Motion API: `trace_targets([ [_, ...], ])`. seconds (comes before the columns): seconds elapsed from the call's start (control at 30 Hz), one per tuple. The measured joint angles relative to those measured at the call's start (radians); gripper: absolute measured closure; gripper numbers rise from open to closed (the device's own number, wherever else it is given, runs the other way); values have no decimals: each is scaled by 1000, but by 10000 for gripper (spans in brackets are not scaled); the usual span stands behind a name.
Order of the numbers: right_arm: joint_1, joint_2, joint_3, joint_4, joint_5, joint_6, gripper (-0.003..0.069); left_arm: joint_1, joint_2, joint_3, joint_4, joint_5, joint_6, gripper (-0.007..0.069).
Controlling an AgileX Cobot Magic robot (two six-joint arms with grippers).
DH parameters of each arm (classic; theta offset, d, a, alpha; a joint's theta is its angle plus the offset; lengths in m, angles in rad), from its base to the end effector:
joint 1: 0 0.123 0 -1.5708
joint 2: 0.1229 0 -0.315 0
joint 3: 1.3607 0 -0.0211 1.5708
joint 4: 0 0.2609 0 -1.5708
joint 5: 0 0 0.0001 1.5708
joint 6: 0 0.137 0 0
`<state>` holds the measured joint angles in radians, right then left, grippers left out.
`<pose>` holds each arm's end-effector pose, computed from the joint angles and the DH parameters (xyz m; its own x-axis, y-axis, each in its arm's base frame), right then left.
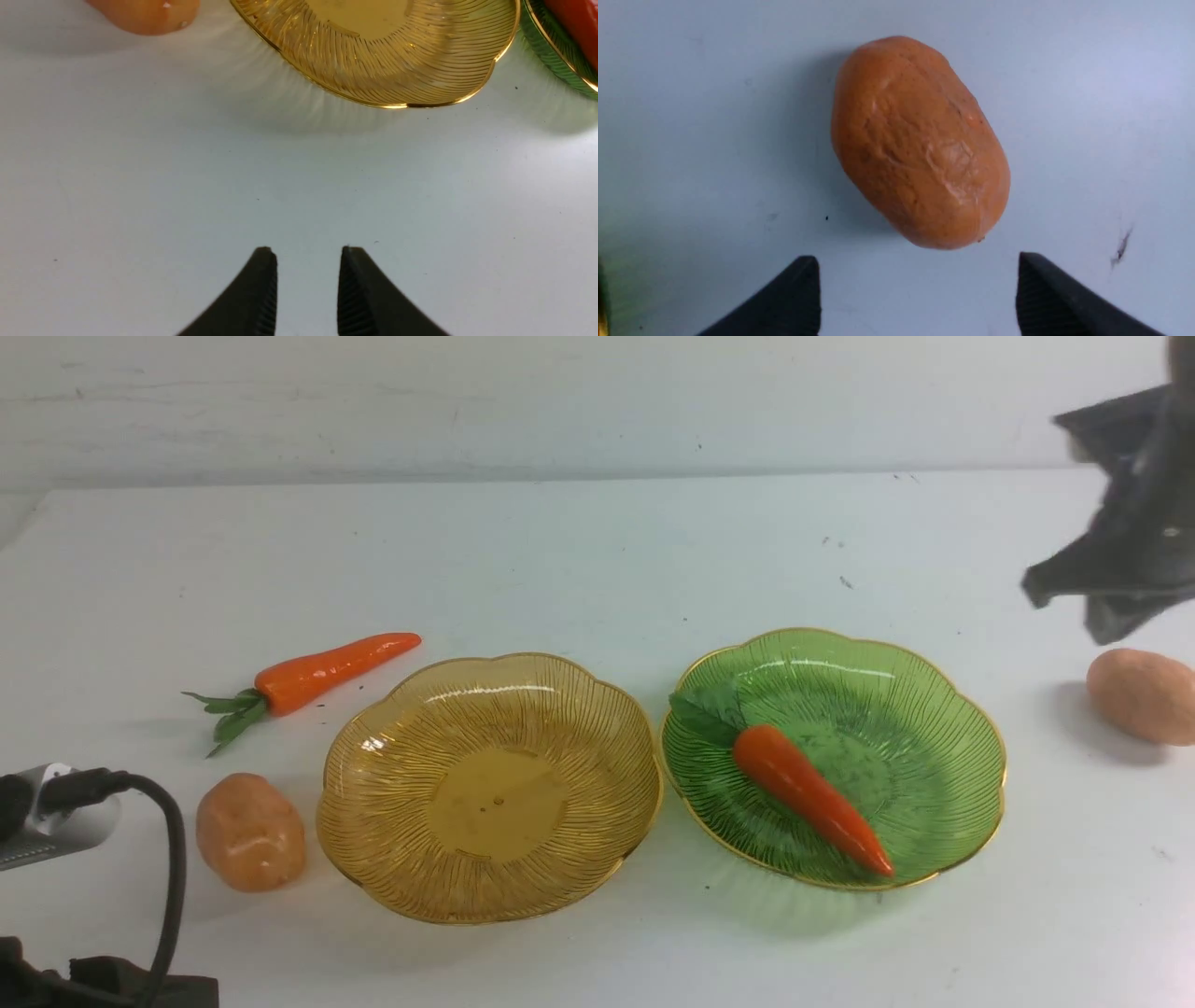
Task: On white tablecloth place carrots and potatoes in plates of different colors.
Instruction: 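Pick up the potato from the right side of the table and place it in a plate with the right gripper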
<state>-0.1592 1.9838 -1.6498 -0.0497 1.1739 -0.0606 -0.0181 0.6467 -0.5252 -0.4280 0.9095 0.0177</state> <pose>0.4329 -0.0759 0.2152 -0.9862 0.0777 -0.1459 0.0868 0.9946 -0.0571 0.1150 -0.0470 0.2531 -0.8122 -0.2241 -0.5386 0.0166 0.9140 -0.4053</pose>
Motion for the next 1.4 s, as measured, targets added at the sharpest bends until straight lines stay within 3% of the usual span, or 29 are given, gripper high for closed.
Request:
trace_targets([
  [0.07, 5, 38, 0, -10, -58, -3, 17, 0, 0, 0, 5, 0, 0, 443],
  [0.1, 5, 54, 0, -14, -78, -3, -4, 0, 0, 0, 7, 0, 0, 442],
  [0.3, 5, 184, 0, -47, -121, -4, -29, 0, 0, 0, 11, 0, 0, 438],
  [0.4, 5, 218, -1, -43, -120, -10, 27, 0, 0, 0, 11, 0, 0, 438],
  [0.5, 5, 218, -10, -46, -102, -11, 205, 0, 0, 0, 11, 0, 0, 438],
  [0.63, 5, 207, -140, 2, 29, -12, 207, 0, 0, 0, 16, 0, 0, 438],
  [0.77, 32, 134, -265, 230, 45, -20, 207, 0, 0, -9, 55, -13, -6, 438],
  [0.87, 123, 70, -269, 413, 52, -61, 207, 0, 3, -39, 116, -28, -54, 438],
  [0.9, 202, 55, -269, 472, 52, -85, 207, 0, 6, -61, 156, -31, -80, 438],
  [1.03, 414, 63, -268, 526, 52, -133, 207, 0, 20, -136, 312, -32, -187, 438],
  [1.07, 514, 81, -266, 513, 56, -146, 207, 0, 24, -154, 366, -38, -226, 438],
  [1.13, 625, 114, -266, 454, 56, -162, 207, 0, 28, -159, 428, -66, -278, 438],
  [1.2, 747, 174, -260, 334, 50, -164, 207, 0, 30, -159, 438, -85, -295, 438],
  [1.4, 863, 259, -258, 196, -56, -101, 176, 0, 38, -159, 436, -97, -301, 423],
])
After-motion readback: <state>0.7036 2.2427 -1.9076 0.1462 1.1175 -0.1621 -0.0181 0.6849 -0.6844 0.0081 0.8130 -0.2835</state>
